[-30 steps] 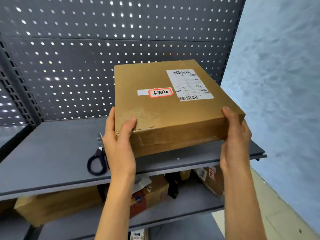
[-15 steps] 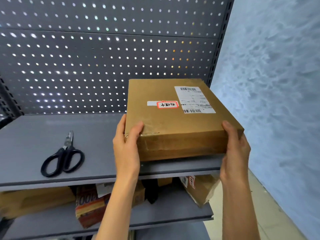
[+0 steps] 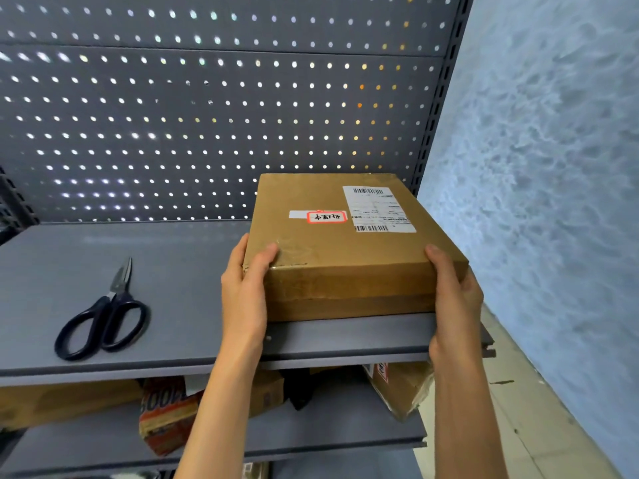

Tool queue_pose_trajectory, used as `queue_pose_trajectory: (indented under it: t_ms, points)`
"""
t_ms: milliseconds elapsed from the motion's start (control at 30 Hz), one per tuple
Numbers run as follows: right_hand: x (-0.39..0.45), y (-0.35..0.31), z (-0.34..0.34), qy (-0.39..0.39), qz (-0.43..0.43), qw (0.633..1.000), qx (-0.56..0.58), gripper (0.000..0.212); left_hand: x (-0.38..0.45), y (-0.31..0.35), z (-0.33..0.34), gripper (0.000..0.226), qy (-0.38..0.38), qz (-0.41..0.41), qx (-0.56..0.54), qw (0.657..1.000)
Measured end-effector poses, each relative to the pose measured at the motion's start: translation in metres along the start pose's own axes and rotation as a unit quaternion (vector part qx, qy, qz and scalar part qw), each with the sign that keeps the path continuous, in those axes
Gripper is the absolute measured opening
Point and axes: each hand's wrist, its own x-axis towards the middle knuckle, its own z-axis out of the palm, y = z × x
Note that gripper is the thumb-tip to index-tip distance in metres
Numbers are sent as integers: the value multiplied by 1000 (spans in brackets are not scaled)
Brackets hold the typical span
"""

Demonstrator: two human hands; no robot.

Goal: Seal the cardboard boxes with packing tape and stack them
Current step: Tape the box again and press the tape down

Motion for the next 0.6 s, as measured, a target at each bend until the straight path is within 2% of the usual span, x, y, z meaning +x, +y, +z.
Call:
queue_pose_trajectory:
  t_ms: [167,300,400,600]
  points:
    - [3,0,0,-12,1,1000,-7,20,4,-3,2,34,6,14,7,1000]
    - [5,0,-3,-19,12,1000,-17,34,6,-4,1,33,9,23,10,1000]
    - [3,-1,-4,-28,15,999,-29,32,5,-3,-1,32,0,24,20,999]
    - [1,-5,-7,-48,14,996,-67,40,0,3,-6,44,-18,15,61,998]
